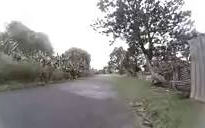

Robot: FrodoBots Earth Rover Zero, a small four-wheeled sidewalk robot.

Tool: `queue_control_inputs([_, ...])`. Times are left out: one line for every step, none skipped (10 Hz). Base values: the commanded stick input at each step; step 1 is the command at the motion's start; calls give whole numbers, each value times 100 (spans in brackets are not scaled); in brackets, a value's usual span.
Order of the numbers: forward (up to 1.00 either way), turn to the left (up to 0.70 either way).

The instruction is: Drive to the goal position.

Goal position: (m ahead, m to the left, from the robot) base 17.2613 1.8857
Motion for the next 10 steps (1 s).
queue_control_inputs([85,0])
queue_control_inputs([85,0])
queue_control_inputs([85,0])
queue_control_inputs([85,0])
queue_control_inputs([85,0])
queue_control_inputs([85,0])
queue_control_inputs([85,0])
queue_control_inputs([85,0])
queue_control_inputs([85,0])
queue_control_inputs([85,0])
